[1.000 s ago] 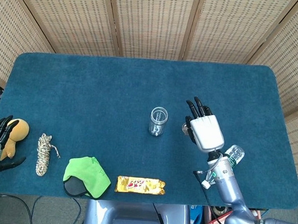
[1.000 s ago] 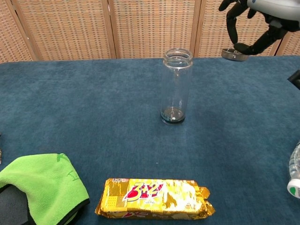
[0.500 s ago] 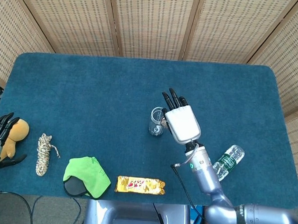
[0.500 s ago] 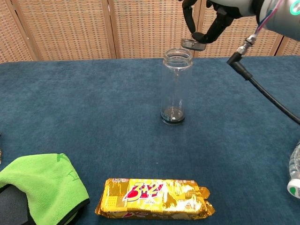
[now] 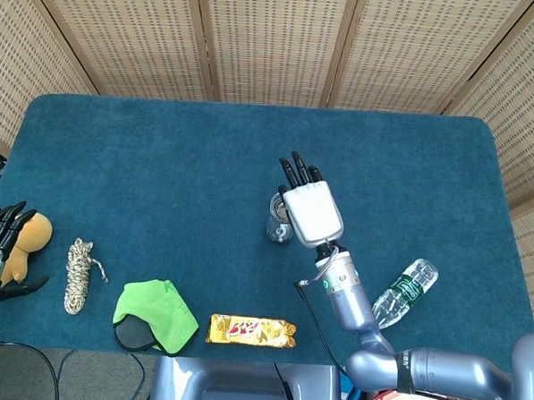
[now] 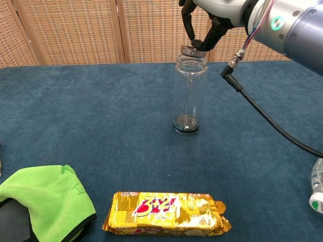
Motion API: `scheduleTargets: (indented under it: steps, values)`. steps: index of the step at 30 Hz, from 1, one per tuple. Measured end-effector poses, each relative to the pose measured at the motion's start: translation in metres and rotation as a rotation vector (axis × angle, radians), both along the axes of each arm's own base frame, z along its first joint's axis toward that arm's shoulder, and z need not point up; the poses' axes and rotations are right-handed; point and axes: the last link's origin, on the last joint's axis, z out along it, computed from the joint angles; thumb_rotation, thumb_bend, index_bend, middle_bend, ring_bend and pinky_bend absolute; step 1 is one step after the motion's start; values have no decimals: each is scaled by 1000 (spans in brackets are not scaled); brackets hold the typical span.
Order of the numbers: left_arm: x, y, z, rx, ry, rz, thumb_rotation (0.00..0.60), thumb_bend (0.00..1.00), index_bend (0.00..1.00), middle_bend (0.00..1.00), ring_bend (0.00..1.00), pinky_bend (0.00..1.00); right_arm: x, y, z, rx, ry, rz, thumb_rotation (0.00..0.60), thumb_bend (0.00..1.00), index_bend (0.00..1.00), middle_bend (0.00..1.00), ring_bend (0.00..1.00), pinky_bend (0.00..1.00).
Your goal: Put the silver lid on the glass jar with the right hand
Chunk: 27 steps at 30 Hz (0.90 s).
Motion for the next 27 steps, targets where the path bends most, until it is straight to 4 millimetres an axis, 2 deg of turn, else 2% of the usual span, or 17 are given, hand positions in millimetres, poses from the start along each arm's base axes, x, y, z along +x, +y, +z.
scheduleTargets:
  steps: [7, 19, 27]
  values:
    - [-2, 0, 1, -3, -6, 5, 600, 166, 0, 0, 0, 0, 9, -4, -8, -15, -15, 29, 600, 560, 619, 186, 9, 310]
    - [-3, 2, -2, -17, -7, 3, 600, 166, 0, 0, 0, 0, 8, -10, -23, -8, -11, 27, 600, 559, 619, 186, 9, 310]
    - [-4, 3, -3, -21, -4, 4, 600, 166, 0, 0, 0, 0, 7, -14, -25, -32, 2, 33, 600, 560, 619, 190, 9, 310]
